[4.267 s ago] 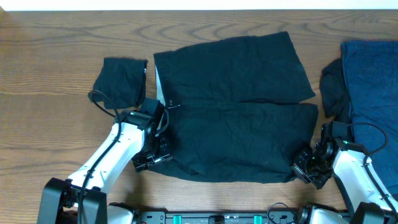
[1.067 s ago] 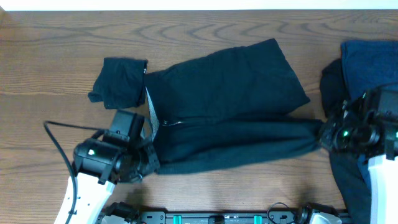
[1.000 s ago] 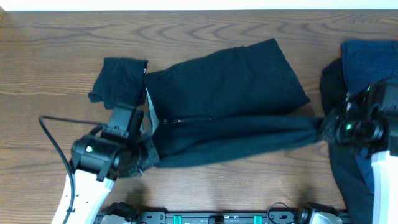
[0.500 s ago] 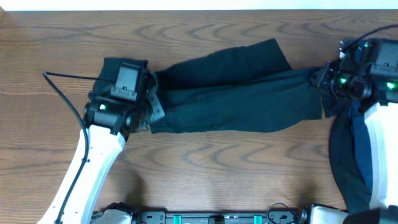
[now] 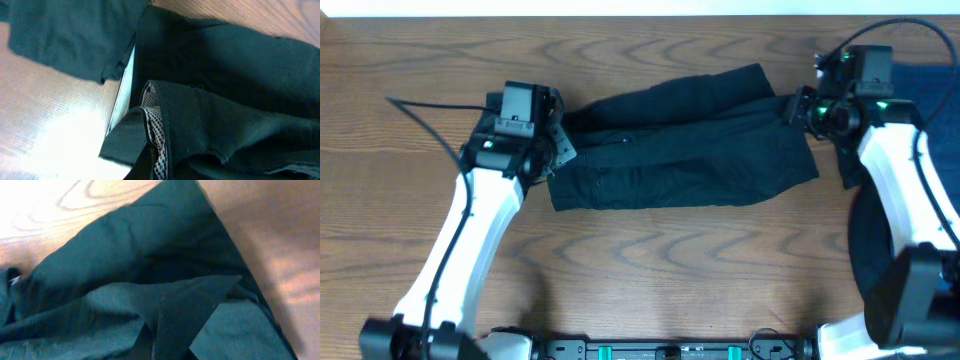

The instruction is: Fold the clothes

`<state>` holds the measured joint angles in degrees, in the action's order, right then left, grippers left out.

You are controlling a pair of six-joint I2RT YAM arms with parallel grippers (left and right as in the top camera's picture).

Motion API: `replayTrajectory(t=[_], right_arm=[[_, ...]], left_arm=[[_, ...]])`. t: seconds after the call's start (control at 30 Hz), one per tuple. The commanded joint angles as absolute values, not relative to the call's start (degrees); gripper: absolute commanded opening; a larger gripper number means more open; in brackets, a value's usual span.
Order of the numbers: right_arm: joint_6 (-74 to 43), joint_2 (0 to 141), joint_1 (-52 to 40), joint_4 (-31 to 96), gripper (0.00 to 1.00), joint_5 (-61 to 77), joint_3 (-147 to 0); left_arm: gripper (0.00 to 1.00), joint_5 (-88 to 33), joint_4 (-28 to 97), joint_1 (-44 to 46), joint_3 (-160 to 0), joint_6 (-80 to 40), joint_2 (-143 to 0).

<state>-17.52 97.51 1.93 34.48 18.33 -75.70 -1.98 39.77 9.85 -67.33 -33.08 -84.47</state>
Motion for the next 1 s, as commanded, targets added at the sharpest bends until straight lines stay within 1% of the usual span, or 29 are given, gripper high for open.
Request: replayTrajectory(t=[0.0, 0.17, 0.33, 0.37, 0.4, 0.43, 0.47, 0.5, 0.53, 0.57, 0.6, 0.63, 0.67, 0.7, 0.73, 0.9, 0.93, 0.97], right_arm=[[-17.08, 100.75, 0.67, 31.90, 0.01, 16.01, -76.82], [-17.10, 106.67, -0.16, 26.37, 0.01, 15.22, -76.82], [-17.08, 112.68, -0.82, 17.41, 0.01, 15.22, -76.82], [-17.10, 113.93, -0.86, 15.49, 0.05, 15.22, -76.82], [-17.10, 114.85, -0.89, 14.22, 0.15, 15.22, -76.82], [-17.10, 115.68, -0.86, 12.78, 0.27, 15.25, -76.82], [-17.08, 116.33, -0.86, 11.64, 0.31, 15.22, -76.82], [-17.08, 116.68, -0.86, 10.50, 0.38, 15.25, -76.82], [-17.04, 116.81, -0.80, 9.26, 0.49, 15.25, -76.82], [-16.69, 116.81, -0.73, 8.16, 0.57, 15.33, -76.82], [-15.31, 116.51, -0.67, 6.83, 0.61, 16.23, -76.84], [-13.93, 115.98, -0.51, 5.89, 0.68, 17.45, -76.84], [-12.62, 115.24, -0.32, 5.13, 0.79, 18.72, -76.84], [-12.23, 114.32, -0.01, 4.93, 0.86, 19.38, -76.84], [-11.81, 113.03, 0.32, 5.19, 0.88, 20.08, -76.84], [-11.66, 104.73, 2.07, 13.54, 0.89, 21.78, -76.84], [-11.68, 103.26, 2.26, 15.90, 0.88, 21.63, -76.84], [-11.66, 101.75, 2.39, 18.87, 0.82, 21.39, -76.84]], left_arm=[[0.06, 0.71, 37.12, 9.39, -68.71, -31.27, -88.31], [0.06, 0.73, 31.86, 9.39, -68.71, -31.24, -92.66], [0.06, 0.73, 27.24, 9.39, -68.71, -31.27, -97.41], [0.06, 0.73, 26.22, 9.39, -68.69, -31.24, -98.65], [0.06, 0.73, 25.52, 9.39, -68.71, -31.24, -99.70], [0.07, 0.71, 24.71, 9.39, -68.71, -31.03, -100.79], [0.13, 0.71, 23.99, 9.39, -68.71, -30.44, -101.54], [0.23, 0.71, 23.14, 9.39, -68.71, -29.67, -102.00], [0.32, 0.69, 22.13, 9.39, -68.71, -28.36, -102.13], [0.49, 0.67, 21.39, 9.39, -68.79, -26.92, -101.95], [0.59, 0.67, 21.06, 9.39, -69.06, -25.74, -101.45], [0.66, 0.67, 21.02, 9.39, -69.47, -24.64, -100.66], [0.70, 0.67, 21.10, 9.39, -69.87, -23.90, -99.72], [0.71, 0.64, 21.39, 9.39, -70.13, -23.57, -98.50], [0.73, 0.62, 21.82, 9.39, -70.24, -23.59, -96.82], [0.73, -0.45, 28.86, 9.45, -70.22, -23.57, -88.53], [0.73, -0.64, 30.83, 9.45, -70.22, -23.59, -87.44], [0.71, -0.62, 33.15, 9.45, -70.22, -23.59, -86.56]])
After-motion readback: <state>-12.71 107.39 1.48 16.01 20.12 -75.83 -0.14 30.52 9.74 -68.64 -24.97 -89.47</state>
